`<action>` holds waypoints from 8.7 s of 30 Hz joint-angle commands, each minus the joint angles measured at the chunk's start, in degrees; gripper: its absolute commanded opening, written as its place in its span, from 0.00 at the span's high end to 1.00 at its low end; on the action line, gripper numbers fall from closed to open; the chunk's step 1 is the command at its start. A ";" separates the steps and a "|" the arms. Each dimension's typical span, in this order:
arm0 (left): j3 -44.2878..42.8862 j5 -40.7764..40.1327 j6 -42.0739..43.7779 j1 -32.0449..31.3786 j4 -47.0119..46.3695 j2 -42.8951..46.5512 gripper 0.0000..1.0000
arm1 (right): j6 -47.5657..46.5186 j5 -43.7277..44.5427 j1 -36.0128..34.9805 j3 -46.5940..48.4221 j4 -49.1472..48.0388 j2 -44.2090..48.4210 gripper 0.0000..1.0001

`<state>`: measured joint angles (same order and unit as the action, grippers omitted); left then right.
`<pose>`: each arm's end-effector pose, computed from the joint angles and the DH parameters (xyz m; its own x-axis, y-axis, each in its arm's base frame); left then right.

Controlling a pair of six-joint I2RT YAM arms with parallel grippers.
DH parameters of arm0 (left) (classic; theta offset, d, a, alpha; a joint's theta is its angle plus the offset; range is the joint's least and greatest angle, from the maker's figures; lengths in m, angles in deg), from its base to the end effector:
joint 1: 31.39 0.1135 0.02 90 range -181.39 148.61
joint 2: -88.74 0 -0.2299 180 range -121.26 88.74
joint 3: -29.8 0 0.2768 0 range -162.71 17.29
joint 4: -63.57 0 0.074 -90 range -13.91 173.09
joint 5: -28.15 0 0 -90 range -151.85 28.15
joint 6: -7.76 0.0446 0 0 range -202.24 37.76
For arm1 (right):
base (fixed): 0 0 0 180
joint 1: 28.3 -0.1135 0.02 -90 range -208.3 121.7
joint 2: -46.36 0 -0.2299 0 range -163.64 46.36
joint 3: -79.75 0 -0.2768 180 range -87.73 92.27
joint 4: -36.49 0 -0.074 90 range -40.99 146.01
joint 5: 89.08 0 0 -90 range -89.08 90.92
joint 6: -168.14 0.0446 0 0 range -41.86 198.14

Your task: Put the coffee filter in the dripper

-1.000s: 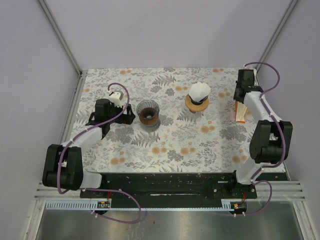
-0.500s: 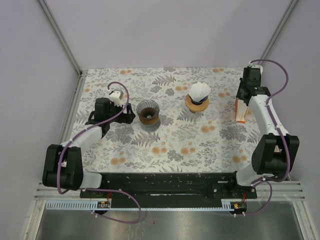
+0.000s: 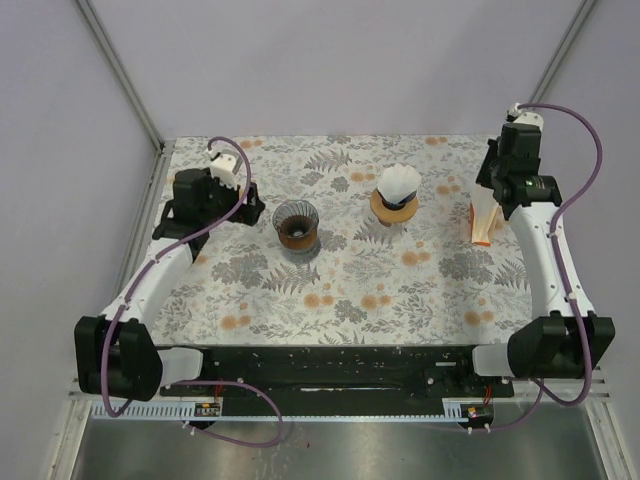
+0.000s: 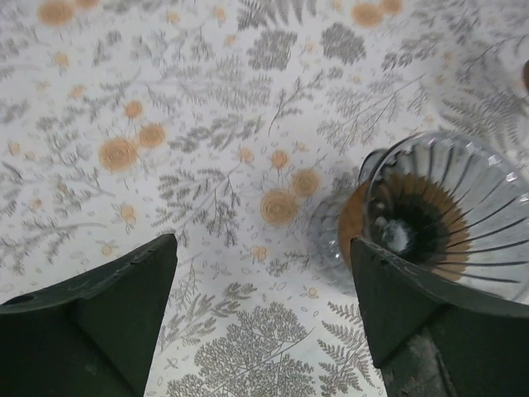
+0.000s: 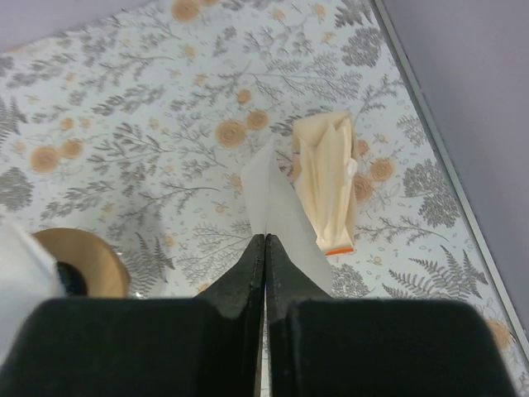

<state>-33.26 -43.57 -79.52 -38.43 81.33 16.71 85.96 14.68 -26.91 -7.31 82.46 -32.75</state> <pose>0.3222 -0.0539 0.2367 -0.4272 0.0982 -0.8988 0.4151 0.9044 -0.0985 0.3443 -0.0190 0.3430 -0.4963 0.1442 -0.8561 0.2952 0.9554 -0.0101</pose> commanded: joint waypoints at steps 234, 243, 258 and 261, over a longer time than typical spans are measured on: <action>-26.79 -6.94 -8.79 -14.31 34.05 -5.66 1.00 | -0.26 -3.92 -50.70 16.77 -8.07 -21.96 1.00; -29.87 -9.23 -5.45 -13.96 35.98 -8.04 1.00 | 3.96 -11.91 -46.83 31.27 7.14 -31.45 1.00; -30.40 -8.70 -3.07 -13.61 36.78 -10.67 0.86 | 6.43 -20.09 -45.16 38.75 14.53 -38.21 1.00; -31.10 -8.70 -3.07 -13.43 36.86 -11.99 0.84 | 5.90 -19.56 -45.16 40.07 15.41 -39.36 1.00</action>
<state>-61.13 -51.57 -83.48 -52.38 119.12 6.07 91.86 -3.47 -72.38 29.52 95.23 -70.39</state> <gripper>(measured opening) 0.150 0.020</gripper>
